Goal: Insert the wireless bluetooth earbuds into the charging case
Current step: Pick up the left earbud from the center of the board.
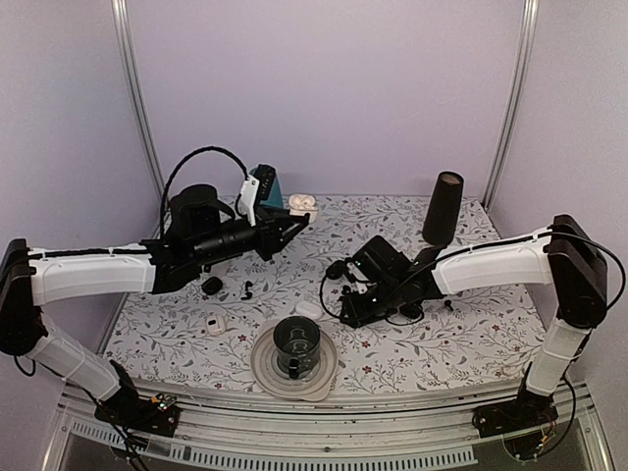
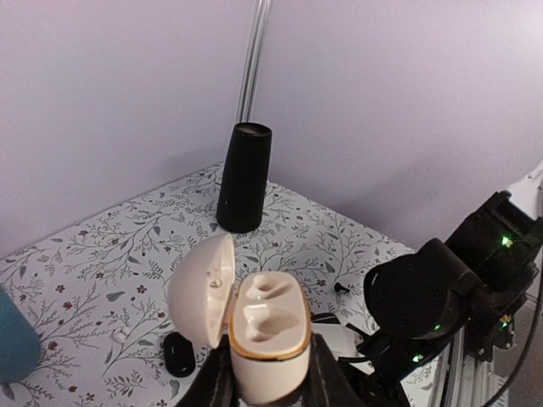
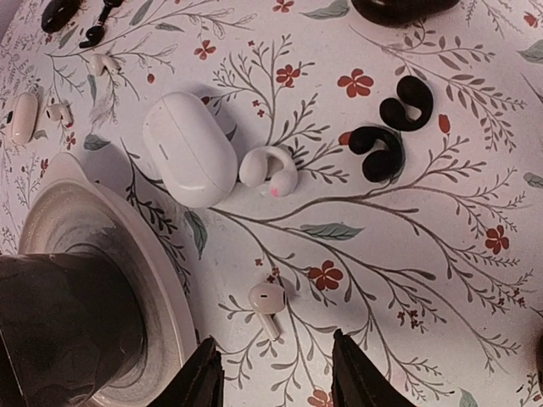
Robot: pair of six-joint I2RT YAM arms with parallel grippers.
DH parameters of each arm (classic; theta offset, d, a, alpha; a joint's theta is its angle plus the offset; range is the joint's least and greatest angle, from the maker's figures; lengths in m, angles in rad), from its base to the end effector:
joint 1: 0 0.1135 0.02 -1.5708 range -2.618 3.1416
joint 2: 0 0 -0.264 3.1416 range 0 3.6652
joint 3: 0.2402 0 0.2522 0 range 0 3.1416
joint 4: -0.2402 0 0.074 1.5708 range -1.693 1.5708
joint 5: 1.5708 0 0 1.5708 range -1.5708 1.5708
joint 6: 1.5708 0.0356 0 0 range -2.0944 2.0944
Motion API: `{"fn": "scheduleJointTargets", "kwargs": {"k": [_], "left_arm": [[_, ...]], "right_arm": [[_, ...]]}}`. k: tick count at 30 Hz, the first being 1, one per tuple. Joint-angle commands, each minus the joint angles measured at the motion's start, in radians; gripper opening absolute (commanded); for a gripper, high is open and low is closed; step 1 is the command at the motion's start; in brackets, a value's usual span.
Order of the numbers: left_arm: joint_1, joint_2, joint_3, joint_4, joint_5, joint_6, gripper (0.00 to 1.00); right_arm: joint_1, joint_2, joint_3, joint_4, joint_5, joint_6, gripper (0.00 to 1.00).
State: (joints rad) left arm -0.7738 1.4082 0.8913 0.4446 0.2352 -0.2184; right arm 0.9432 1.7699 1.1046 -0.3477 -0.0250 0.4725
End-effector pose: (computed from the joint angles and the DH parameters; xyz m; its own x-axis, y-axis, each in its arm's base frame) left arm 0.2290 -0.2353 0.2973 -0.2337 -0.0662 -0.9700 0.8146 0.5314 -0.2325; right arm 0.2107 0.2919 0.1753 -0.8154 -0.3492 -0.4617 -0.5007 0.8257 0.2598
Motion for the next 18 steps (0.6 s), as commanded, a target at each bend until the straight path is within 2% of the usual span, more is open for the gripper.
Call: {"fn": "scheduleJointTargets", "kwargs": {"k": [1,18], "left_arm": [[0.017,-0.032,-0.013,-0.010,-0.013,-0.004,0.00],[0.033,-0.057,-0.036,-0.017,-0.010,-0.004,0.00]], "right_arm": [[0.017,0.047,0.056,-0.024,0.032,-0.032,0.44],[0.038,0.138,0.151,-0.108,0.067,-0.037,0.44]]}}
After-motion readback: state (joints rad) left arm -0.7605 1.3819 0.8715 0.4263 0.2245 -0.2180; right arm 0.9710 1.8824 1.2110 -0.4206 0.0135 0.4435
